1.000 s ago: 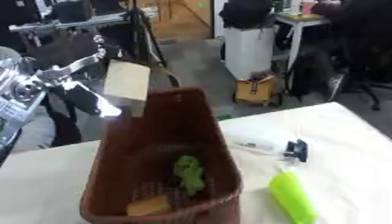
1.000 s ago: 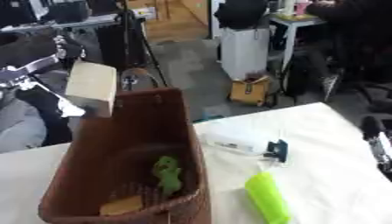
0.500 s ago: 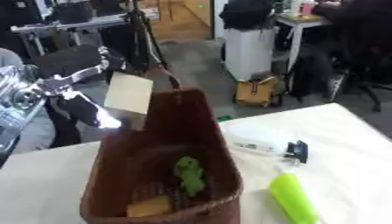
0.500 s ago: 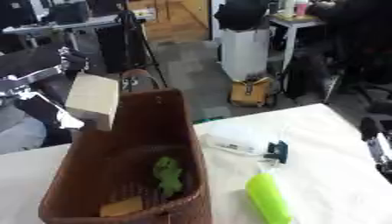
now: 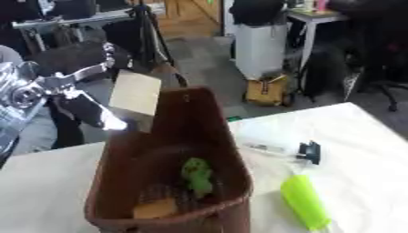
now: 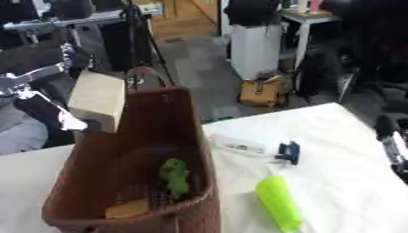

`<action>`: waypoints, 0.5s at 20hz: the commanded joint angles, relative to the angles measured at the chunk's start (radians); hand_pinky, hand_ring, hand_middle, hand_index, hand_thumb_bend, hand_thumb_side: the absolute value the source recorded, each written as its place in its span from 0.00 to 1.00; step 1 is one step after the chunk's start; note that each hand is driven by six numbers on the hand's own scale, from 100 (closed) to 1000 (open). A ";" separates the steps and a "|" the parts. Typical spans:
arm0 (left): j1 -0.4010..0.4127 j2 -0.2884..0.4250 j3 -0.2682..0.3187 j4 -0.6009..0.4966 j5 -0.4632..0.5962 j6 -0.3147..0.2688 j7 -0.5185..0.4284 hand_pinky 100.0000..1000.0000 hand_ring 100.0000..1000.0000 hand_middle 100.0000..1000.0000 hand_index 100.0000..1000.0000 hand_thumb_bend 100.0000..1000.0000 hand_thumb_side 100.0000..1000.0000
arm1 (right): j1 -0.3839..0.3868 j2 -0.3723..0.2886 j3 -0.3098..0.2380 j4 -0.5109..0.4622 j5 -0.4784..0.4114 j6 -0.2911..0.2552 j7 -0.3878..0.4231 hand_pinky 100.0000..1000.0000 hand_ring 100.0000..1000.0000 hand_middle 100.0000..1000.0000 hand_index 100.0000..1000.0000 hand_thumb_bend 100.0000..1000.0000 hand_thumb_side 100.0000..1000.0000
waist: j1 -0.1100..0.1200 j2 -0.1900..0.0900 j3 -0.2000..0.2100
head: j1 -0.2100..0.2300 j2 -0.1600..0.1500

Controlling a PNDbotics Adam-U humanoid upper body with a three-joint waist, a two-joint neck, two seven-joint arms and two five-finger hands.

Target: Pick up objects on the table and place them in the box.

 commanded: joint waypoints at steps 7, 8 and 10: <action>-0.012 0.035 0.004 -0.013 0.018 -0.005 -0.015 0.49 0.46 0.50 0.73 0.58 0.30 | -0.003 -0.021 -0.007 -0.006 -0.001 0.000 0.000 0.49 0.56 0.68 0.78 0.28 0.60 | -0.008 -0.012 0.007 | -0.002 0.041; -0.012 0.035 0.002 -0.012 0.019 -0.006 -0.018 0.49 0.46 0.50 0.73 0.58 0.31 | -0.003 -0.021 -0.007 -0.006 0.000 0.000 0.000 0.49 0.56 0.68 0.78 0.28 0.60 | -0.008 -0.011 0.007 | -0.003 0.042; -0.011 0.035 -0.003 -0.010 0.019 -0.012 -0.025 0.49 0.47 0.51 0.73 0.59 0.32 | -0.004 -0.021 -0.006 -0.006 0.001 0.000 0.001 0.49 0.56 0.68 0.78 0.28 0.60 | -0.008 -0.011 0.007 | -0.004 0.042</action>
